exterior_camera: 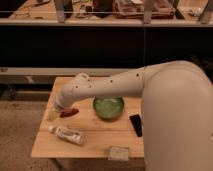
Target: Stand the bottle upright
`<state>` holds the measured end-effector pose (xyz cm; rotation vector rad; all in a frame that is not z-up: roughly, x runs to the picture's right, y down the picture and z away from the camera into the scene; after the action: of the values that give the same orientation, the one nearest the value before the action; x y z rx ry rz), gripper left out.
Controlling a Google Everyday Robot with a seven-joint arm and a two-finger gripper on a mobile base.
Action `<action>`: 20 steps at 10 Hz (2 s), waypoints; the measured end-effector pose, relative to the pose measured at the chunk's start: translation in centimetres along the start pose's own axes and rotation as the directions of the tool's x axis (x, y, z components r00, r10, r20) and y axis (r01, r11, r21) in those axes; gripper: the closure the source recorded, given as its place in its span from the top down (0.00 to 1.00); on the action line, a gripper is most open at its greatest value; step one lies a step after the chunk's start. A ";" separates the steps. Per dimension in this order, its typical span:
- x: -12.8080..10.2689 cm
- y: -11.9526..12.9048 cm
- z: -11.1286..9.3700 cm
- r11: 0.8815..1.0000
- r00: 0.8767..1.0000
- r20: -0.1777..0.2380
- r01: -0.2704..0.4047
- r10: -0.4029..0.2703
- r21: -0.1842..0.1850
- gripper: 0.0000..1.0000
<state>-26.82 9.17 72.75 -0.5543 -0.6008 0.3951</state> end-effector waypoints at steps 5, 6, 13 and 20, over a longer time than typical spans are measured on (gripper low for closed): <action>2.4 1.7 -0.9 0.997 0.998 0.006 -0.068 0.068 0.019 0.74; 3.2 1.7 -1.7 0.995 0.996 0.004 -0.092 0.092 0.027 0.74; 3.0 1.6 -2.9 0.991 0.991 0.033 -0.131 0.130 0.027 0.74; 3.2 1.7 -0.7 1.000 0.975 -0.222 -0.013 0.015 0.011 0.74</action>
<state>-24.28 11.80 72.60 -0.5848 -0.3798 0.3435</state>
